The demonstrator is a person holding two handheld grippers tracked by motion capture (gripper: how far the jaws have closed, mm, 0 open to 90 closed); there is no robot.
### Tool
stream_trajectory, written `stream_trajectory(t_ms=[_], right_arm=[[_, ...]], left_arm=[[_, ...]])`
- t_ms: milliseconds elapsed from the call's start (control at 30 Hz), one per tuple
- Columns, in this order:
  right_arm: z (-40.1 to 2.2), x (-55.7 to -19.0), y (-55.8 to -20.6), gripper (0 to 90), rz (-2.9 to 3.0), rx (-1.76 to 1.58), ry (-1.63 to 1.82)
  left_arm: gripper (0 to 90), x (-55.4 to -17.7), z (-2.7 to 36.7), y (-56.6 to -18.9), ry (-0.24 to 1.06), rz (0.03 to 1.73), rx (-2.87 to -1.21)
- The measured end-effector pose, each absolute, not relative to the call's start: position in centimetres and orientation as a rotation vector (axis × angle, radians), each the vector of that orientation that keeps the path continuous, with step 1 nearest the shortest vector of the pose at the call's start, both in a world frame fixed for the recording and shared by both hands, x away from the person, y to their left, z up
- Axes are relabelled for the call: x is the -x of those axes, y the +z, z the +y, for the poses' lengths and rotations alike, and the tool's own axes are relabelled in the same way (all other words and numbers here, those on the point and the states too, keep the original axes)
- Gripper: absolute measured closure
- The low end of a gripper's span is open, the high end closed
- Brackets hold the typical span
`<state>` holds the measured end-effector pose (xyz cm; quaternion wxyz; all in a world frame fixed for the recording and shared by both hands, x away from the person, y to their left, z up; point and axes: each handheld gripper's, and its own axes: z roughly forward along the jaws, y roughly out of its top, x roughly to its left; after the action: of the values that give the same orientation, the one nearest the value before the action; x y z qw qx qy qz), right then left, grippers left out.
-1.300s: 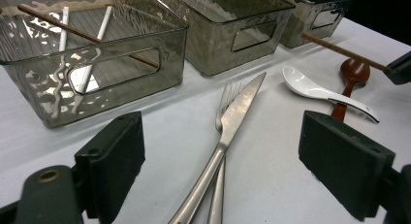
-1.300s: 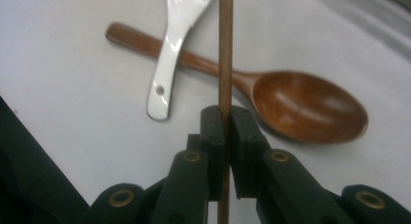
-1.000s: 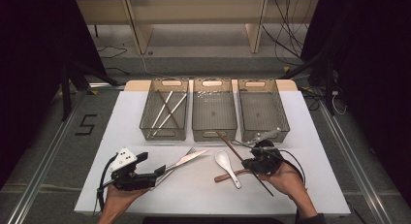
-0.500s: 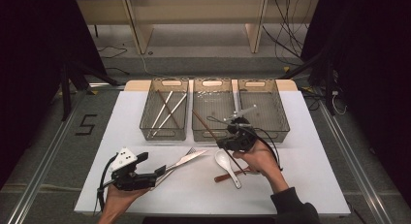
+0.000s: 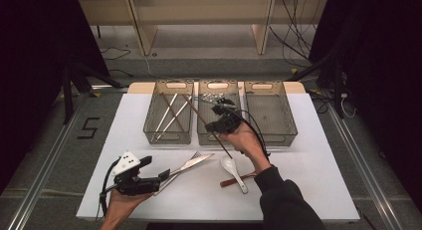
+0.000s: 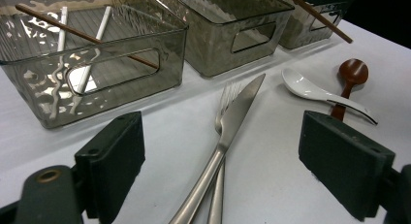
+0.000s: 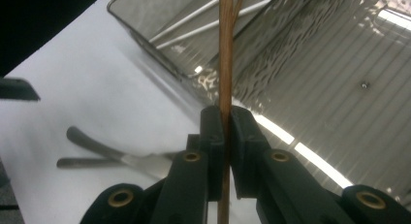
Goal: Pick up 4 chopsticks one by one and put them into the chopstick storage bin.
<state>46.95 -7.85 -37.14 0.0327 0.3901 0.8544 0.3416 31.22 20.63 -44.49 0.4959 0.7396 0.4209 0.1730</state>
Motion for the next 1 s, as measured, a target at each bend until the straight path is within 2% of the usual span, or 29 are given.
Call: stream_trajectory(t_ms=[1000], right_arm=[[-1.0, -52.9, -35.7, 85.4, 2.573, -1.281, 1.053]], left_arm=[[16.3, -31.3, 20.6, -44.5, 0.420, 1.008, -1.799]])
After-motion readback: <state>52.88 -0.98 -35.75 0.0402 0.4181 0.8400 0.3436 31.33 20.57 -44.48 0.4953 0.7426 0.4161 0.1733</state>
